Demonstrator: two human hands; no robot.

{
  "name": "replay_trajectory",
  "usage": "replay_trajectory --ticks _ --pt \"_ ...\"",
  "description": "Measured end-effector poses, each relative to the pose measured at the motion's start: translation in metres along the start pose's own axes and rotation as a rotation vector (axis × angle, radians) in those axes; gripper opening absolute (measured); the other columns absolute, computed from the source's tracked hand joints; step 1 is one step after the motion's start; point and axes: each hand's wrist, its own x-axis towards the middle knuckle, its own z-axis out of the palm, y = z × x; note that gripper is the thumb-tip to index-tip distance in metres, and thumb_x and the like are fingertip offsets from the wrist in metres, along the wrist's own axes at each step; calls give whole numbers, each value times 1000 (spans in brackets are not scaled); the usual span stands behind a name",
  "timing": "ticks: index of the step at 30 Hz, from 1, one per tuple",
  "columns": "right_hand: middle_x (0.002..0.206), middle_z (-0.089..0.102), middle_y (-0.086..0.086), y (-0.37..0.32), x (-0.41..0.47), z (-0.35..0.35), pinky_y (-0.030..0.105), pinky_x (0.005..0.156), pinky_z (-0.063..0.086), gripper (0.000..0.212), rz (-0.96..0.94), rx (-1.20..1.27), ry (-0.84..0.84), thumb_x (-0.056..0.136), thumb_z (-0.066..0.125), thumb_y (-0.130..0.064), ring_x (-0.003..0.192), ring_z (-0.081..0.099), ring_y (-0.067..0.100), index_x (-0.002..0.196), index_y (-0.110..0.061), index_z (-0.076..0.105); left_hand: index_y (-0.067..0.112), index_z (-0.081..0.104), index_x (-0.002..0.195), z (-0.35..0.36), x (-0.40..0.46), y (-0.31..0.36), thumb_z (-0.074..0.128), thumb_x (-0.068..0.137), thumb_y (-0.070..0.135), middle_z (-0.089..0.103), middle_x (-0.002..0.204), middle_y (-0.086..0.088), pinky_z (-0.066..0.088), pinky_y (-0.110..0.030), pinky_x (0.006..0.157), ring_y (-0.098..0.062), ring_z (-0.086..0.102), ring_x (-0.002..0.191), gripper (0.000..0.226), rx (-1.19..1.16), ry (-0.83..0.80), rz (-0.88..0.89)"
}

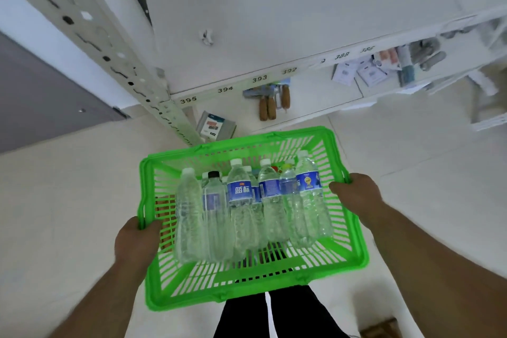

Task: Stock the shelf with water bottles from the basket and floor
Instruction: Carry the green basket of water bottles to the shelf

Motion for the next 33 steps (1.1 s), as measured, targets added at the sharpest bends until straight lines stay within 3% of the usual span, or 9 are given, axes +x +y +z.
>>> replay_trajectory --ticks 6,10,14,19,22,25,29,33 --pt "71 67 11 55 -50 -75 35 67 53 21 136 147 121 77 69 -31 75 66 31 77 -11 67 15 61 82 6 -47 79 67 80 30 64 78 -13 50 -42 71 -35 61 75 16 111 -123 225" --pt "69 67 12 105 -72 -125 38 68 56 19 229 261 219 76 69 -29 71 67 32 78 -10 68 12 64 95 35 -84 138 65 79 34 66 90 -15 52 -45 79 -36 61 84 28 220 -200 364" --pt "65 62 12 158 -79 -166 34 62 51 18 303 385 285 77 68 -24 65 62 31 75 -7 66 9 67 104 77 -134 194 64 73 37 66 95 -18 48 -39 76 -34 61 87 42 302 -277 485" --pt "60 56 10 250 -69 -228 31 58 44 21 429 557 380 77 68 -22 59 56 28 75 -1 65 12 69 86 164 -214 263 55 58 41 69 86 -20 51 -41 73 -36 65 82 43 439 -353 614" --pt "62 59 11 303 -58 -268 33 59 48 20 485 638 417 76 67 -21 62 60 29 75 -1 65 12 70 87 224 -261 297 56 58 45 71 90 -20 52 -41 76 -37 66 88 46 534 -382 670" --pt "68 63 14 352 -49 -307 34 61 51 18 547 700 460 75 67 -22 67 64 31 75 -4 64 13 69 75 282 -308 330 59 58 44 72 82 -17 56 -44 78 -32 69 82 37 587 -397 708" --pt "64 58 10 410 -35 -358 32 58 44 19 592 759 523 76 67 -22 63 58 29 73 -4 62 7 72 80 359 -369 376 68 69 37 70 75 -17 52 -40 70 -31 66 74 32 662 -463 807" --pt "63 56 10 453 -21 -402 32 57 41 25 667 827 589 79 68 -27 61 54 28 72 -5 60 9 70 76 436 -405 419 62 58 42 72 75 -17 56 -47 76 -34 69 76 38 632 -507 879"
